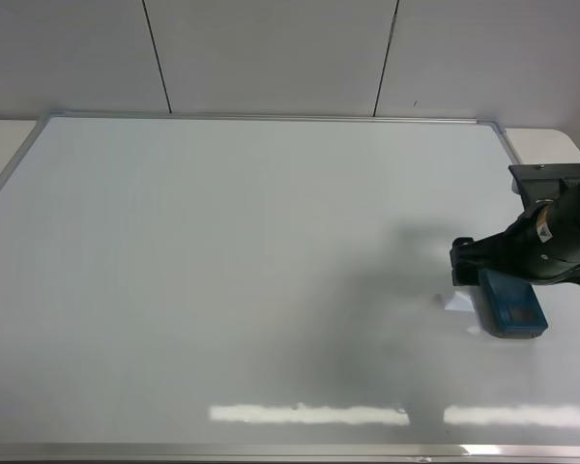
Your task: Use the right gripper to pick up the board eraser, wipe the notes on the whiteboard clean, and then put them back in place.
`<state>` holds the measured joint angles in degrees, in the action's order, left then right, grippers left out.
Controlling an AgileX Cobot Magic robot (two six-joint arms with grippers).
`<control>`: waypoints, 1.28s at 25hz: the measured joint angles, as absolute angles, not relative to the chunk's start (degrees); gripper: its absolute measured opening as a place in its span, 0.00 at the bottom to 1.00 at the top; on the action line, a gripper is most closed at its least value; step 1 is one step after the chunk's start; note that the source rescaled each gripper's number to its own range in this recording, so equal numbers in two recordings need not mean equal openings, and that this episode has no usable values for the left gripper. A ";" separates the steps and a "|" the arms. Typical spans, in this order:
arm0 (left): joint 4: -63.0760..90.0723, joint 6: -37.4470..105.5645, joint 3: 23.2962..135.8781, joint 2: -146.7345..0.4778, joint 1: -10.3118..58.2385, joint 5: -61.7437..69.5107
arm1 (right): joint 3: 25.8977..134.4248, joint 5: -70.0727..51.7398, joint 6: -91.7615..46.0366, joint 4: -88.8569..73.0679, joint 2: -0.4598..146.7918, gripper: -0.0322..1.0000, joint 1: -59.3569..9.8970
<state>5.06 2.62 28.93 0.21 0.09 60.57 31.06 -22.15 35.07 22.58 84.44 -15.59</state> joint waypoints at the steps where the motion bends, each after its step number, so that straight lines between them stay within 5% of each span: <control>1: 5.06 2.62 28.93 0.21 0.09 60.57 | 31.06 -22.18 33.09 21.28 81.88 1.00 -15.59; 16: 5.06 2.62 28.93 0.21 0.09 60.57 | 47.48 -40.86 12.35 11.31 40.50 1.00 -15.59; 32: 5.06 2.62 28.93 0.21 0.09 60.57 | 45.85 -64.14 11.47 11.13 16.90 0.97 -15.59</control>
